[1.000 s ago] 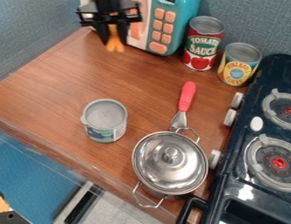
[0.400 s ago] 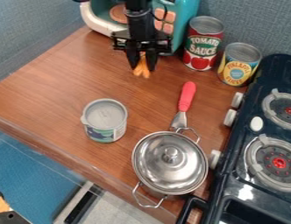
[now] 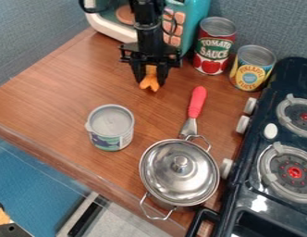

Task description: Move the yellow thing to the top middle of the table

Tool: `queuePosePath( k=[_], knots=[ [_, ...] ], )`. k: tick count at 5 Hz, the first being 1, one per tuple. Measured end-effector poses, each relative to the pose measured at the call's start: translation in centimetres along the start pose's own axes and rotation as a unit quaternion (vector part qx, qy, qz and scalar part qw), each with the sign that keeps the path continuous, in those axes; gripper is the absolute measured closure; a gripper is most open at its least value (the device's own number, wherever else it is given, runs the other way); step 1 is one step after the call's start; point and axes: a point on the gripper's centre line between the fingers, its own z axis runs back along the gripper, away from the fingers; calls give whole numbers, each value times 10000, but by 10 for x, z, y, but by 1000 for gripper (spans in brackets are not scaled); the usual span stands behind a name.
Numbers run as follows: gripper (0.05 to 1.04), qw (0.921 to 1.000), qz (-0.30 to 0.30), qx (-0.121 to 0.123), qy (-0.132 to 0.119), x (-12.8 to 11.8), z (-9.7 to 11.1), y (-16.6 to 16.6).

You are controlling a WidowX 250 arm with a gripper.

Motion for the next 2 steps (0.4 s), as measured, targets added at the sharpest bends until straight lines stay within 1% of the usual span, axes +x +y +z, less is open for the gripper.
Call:
queuePosePath(
  k=[1,2],
  knots=[
    [91,9999,105,-7,108,-4,-1,-1],
    [83,9998,99,-24,178,-8,-2,-1]
  ],
)
